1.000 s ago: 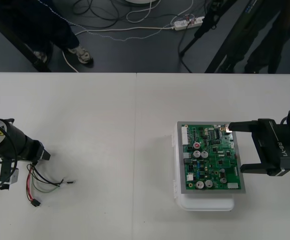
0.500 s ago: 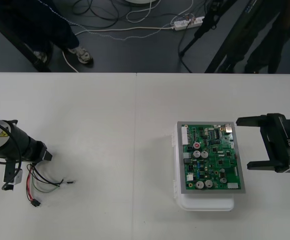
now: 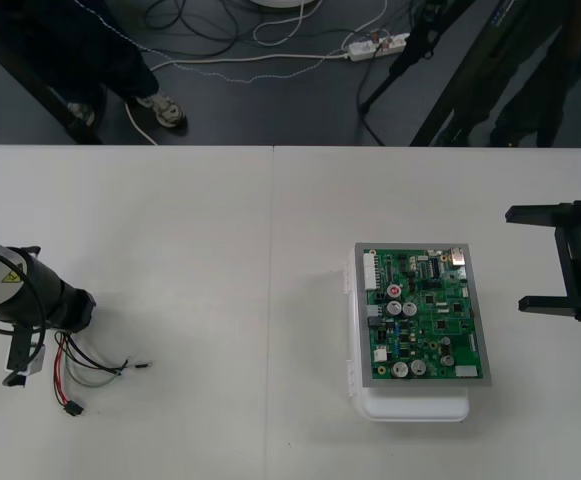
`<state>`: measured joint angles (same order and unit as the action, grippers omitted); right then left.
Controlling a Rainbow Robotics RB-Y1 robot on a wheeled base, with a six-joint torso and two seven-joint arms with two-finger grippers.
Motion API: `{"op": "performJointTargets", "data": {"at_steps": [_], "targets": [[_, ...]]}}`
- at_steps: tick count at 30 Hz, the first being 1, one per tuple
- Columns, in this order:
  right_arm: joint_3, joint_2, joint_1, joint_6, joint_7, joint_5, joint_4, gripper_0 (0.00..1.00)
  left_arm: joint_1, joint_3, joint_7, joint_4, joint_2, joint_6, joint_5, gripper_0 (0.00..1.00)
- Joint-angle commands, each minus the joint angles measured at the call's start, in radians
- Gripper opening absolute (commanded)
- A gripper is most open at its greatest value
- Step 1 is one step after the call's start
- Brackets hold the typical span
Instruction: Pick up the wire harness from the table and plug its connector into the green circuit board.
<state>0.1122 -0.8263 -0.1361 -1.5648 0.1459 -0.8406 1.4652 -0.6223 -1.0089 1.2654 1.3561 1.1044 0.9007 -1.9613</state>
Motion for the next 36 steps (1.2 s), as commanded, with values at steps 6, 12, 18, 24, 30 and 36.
{"op": "performJointTargets", "data": {"at_steps": [6,12,18,24,30,36], "targets": [[0.095,-0.042,0.033,-0.006,0.076,-0.023,0.027,1.00,-0.062,-0.027,0.046,0.003,-0.001,-0.051,0.019,0.00],[0.098,-0.047,0.055,-0.006,0.057,0.015,0.015,1.00,-0.065,0.041,0.046,0.003,0.022,-0.036,0.047,0.00],[0.098,-0.045,0.073,-0.006,0.050,0.040,0.004,1.00,-0.065,0.119,0.045,0.003,0.038,0.032,0.084,0.00],[0.092,-0.042,0.087,-0.006,0.061,0.051,0.004,1.00,-0.063,0.193,0.040,-0.002,0.057,0.109,0.190,0.00],[0.034,-0.040,0.093,-0.006,0.080,0.070,0.007,1.00,-0.065,0.254,0.023,-0.002,0.077,0.185,0.303,0.00],[0.026,-0.040,0.095,-0.006,0.106,0.061,0.033,1.00,-0.037,0.348,-0.004,-0.005,0.086,0.296,0.413,0.00]]}}
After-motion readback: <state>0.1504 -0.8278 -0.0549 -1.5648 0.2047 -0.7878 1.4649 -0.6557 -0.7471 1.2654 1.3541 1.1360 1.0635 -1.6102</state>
